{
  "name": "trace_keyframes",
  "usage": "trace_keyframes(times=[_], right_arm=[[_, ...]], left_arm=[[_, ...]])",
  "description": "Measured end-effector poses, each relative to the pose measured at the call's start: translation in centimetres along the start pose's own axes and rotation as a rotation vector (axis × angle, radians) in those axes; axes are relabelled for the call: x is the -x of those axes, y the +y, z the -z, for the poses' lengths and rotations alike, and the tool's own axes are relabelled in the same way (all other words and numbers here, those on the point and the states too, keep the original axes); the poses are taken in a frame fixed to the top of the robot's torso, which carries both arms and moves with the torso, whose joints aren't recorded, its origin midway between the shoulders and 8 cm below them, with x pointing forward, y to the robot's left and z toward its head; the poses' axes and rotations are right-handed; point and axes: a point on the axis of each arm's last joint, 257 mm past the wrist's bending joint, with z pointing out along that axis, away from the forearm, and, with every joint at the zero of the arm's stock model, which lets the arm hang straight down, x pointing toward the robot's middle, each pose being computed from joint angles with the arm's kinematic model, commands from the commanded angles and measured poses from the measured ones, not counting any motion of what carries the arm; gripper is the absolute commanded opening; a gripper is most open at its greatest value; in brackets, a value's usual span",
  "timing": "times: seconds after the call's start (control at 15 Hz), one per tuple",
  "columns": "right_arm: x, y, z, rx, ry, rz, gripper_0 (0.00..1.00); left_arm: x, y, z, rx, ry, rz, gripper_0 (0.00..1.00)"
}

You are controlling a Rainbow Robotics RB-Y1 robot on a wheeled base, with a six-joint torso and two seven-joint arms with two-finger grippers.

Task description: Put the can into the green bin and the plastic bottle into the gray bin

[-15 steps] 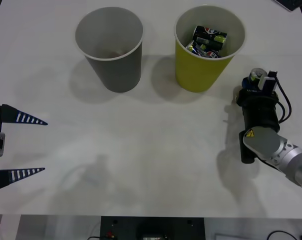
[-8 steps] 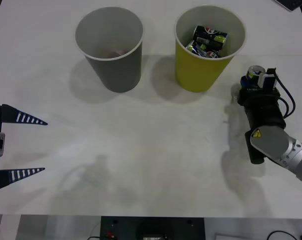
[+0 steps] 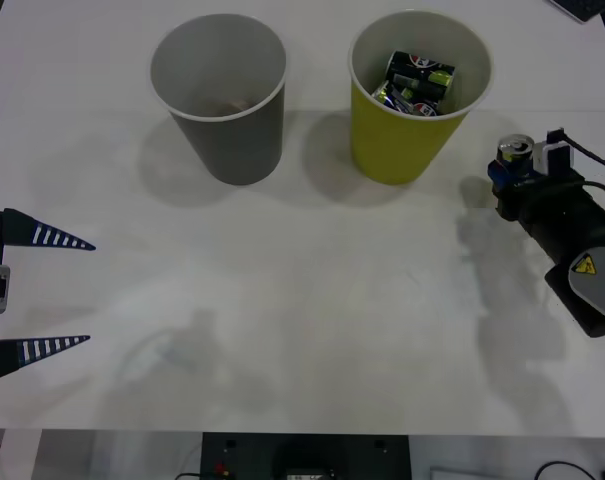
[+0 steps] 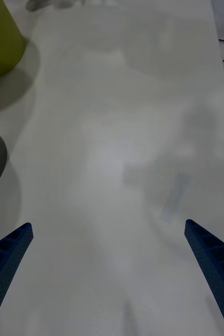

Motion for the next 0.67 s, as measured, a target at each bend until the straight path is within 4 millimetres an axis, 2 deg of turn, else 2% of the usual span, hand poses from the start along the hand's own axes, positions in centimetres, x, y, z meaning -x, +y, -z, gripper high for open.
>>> trace_keyframes(times=[0.47,0.67], right_arm=[[-0.4,0.5,6.7,0.221,0.184,0.115,0.00],[0.4,0.6,10.1,0.318,0.276,0.144,0.00]], left_arm=[[0.0,0.0,0.0,0.000,0.000,0.000,1.00],[0.0,0.0,0.0,0.000,0.000,0.000,1.00]])
